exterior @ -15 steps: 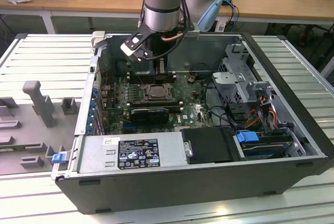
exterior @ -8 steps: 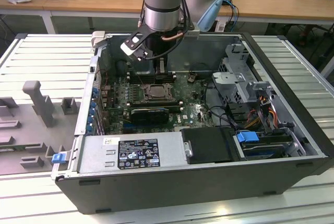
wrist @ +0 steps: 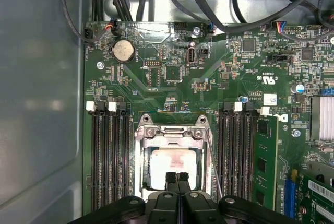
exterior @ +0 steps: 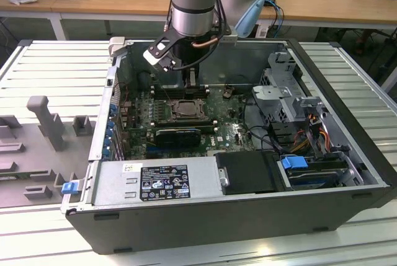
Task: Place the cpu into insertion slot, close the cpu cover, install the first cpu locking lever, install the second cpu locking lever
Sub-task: 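Install the first cpu locking lever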
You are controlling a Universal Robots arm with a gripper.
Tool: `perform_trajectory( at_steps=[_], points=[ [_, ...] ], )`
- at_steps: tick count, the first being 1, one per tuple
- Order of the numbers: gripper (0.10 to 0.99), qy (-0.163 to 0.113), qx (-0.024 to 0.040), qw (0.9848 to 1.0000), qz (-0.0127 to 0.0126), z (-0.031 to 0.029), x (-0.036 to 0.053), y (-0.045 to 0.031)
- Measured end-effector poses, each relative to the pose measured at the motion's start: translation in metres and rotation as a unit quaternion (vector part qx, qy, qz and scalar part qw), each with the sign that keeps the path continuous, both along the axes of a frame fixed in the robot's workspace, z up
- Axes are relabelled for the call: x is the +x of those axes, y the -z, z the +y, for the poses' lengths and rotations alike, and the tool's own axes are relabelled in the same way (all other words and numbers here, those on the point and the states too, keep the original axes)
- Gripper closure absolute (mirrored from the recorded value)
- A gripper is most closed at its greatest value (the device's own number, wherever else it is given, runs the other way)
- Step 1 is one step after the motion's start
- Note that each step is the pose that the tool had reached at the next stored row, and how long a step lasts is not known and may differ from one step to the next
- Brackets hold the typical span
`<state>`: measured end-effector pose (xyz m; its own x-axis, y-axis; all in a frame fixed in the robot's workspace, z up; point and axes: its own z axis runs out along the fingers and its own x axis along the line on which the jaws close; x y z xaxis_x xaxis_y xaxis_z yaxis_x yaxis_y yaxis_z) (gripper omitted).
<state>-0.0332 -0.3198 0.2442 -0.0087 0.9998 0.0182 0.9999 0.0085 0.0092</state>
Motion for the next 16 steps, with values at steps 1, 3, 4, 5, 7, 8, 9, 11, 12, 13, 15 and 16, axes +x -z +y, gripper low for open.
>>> perform_trajectory(
  at_steps=[1, 3, 4, 5, 7, 8, 9, 11, 12, 13, 15, 16],
  points=[
    [0.98, 0.0, -0.0001, 1.0, 0.0, 0.0, 0.0, -0.0001],
    [0.98, 0.0, -0.0001, 1.0, 0.0, 0.0, 0.0, -0.0003],
    [0.98, 0.0, -0.0003, 1.0, 0.0001, 0.0, 0.0, -0.0007],
    [0.98, 0.0, -0.0004, 1.0, 0.0001, 0.0, 0.0, -0.0015],
    [0.98, 0.0, -0.0007, 1.0, 0.0001, 0.0, 0.0, -0.0032],
    [0.98, 0.0, -0.0009, 1.0, 0.0, 0.0, 0.0, -0.0047],
    [0.98, 0.0, -0.0011, 1.0, 0.0, 0.0, 0.0, -0.0059],
    [0.98, 0.0, -0.0012, 1.0, 0.0, 0.0, 0.0, -0.0074],
    [0.98, 0.0, -0.0012, 1.0, 0.0, 0.0, 0.0, -0.0078],
    [0.98, 0.0, -0.0012, 1.0, 0.0, 0.0, 0.0, -0.008],
    [0.98, 0.0, -0.0013, 1.0, 0.0, 0.0, 0.0, -0.0092],
    [0.98, 0.0, -0.0013, 1.0, 0.0, 0.0, 0.0, -0.0095]
  ],
)
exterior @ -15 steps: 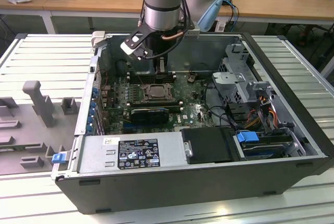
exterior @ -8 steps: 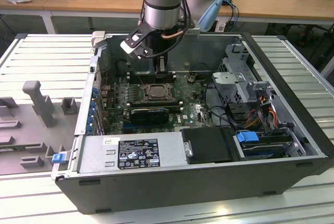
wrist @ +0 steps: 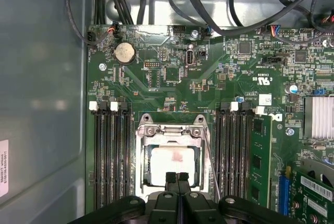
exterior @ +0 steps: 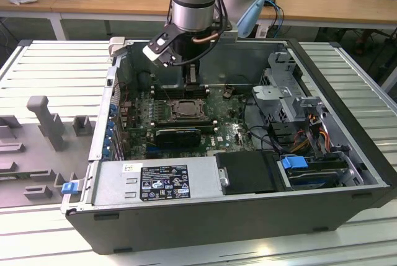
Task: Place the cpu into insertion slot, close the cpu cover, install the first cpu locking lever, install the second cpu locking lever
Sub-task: 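Install the first cpu locking lever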
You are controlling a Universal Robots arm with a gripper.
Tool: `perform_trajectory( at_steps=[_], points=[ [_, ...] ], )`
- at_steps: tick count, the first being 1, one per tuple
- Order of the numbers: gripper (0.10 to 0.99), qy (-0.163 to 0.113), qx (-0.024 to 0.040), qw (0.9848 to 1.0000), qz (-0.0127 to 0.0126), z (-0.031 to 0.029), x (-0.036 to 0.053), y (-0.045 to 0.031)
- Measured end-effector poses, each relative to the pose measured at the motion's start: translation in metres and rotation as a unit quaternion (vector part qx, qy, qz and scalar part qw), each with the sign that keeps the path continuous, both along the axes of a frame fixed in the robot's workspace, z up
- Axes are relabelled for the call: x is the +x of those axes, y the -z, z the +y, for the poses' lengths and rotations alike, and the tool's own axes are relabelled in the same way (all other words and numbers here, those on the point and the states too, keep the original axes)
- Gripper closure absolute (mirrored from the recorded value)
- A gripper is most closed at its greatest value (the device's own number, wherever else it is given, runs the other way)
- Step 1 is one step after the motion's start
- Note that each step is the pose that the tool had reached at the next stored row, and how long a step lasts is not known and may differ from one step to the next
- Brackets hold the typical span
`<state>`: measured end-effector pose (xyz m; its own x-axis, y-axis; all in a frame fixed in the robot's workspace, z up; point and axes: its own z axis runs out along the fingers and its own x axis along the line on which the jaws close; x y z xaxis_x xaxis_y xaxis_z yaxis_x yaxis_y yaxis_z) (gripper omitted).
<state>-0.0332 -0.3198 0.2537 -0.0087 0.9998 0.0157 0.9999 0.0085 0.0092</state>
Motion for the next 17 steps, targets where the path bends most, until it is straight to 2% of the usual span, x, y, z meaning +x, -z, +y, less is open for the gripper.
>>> perform_trajectory(
  at_steps=[17],
  points=[
    [0.98, 0.0, -0.0001, 1.0, 0.0, 0.0, 0.0, -0.0056]
  ],
)
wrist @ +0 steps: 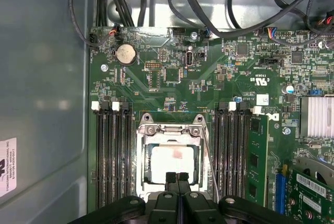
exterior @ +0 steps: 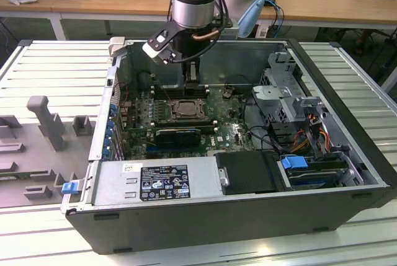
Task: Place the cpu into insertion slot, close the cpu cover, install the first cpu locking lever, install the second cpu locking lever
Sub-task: 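Install the first cpu locking lever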
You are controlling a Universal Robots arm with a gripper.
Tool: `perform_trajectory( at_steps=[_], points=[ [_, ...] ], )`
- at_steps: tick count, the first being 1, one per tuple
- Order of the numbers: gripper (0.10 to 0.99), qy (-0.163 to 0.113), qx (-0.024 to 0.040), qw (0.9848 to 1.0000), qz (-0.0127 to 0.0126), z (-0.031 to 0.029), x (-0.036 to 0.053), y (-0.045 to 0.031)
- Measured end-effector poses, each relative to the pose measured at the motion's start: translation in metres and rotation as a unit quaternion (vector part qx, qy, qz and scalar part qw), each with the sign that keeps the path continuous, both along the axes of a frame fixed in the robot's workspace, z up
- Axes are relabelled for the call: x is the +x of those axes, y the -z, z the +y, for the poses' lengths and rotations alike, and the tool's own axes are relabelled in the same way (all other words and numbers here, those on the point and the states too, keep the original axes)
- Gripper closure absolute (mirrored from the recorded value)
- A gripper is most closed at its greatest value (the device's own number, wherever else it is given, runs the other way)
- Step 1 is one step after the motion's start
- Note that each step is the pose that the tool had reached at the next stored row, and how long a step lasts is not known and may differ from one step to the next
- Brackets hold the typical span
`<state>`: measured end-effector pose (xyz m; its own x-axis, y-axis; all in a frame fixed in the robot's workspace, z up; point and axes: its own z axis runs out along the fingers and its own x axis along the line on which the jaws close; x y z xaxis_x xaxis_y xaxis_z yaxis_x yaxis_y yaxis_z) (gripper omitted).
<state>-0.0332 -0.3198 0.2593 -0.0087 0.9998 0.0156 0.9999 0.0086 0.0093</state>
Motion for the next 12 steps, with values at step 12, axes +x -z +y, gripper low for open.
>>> perform_trajectory(
  at_steps=[12],
  points=[
    [0.98, -0.086, -0.0003, 0.9963, 0.0, 0.0, 0.0, -0.0014]
  ],
)
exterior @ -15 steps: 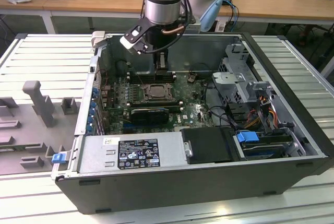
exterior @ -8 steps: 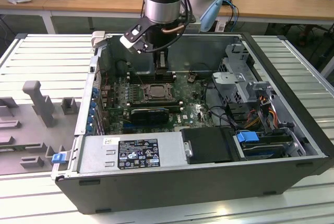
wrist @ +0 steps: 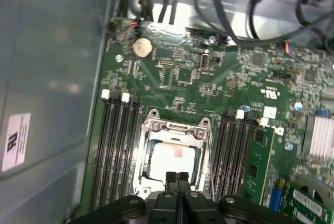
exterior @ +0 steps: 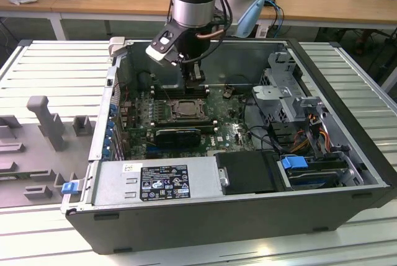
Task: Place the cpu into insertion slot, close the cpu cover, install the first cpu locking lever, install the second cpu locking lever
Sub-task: 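Install the first cpu locking lever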
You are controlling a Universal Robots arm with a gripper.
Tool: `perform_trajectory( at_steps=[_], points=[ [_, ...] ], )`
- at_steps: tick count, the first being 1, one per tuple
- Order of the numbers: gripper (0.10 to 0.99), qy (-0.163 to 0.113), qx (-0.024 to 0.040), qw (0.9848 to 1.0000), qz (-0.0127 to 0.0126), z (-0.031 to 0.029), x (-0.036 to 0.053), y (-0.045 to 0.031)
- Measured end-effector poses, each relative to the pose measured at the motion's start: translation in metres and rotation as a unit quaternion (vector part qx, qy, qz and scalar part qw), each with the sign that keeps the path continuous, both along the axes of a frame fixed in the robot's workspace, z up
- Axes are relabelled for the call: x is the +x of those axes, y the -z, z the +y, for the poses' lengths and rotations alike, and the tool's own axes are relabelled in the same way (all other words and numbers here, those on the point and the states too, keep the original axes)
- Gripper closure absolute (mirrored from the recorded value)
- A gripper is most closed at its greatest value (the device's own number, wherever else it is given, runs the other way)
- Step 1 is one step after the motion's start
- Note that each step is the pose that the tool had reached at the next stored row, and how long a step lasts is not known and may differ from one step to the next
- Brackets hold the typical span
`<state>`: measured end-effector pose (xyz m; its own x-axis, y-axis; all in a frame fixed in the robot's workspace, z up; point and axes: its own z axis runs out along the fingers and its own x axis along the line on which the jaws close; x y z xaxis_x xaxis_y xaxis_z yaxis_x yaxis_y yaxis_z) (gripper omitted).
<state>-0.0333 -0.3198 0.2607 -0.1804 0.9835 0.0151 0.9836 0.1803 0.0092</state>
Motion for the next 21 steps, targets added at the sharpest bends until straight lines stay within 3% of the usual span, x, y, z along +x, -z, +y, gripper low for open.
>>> perform_trajectory(
  at_steps=[3, 9, 15, 18, 21],
  points=[
    [0.98, -0.037, 0.0, 0.9993, 0.0, 0.0, 0.0, 0.0],
    [0.98, -0.078, 0.0, 0.997, 0.0, 0.0, 0.0, 0.0],
    [0.98, -0.123, 0.0, 0.9924, 0.0, 0.0, 0.0, 0.0],
    [0.98, -0.165, 0.0, 0.9863, 0.0, 0.0, 0.0, 0.0],
    [0.98, -0.209, 0.0, 0.9779, 0.0, 0.0, 0.0, 0.0]
  ],
)
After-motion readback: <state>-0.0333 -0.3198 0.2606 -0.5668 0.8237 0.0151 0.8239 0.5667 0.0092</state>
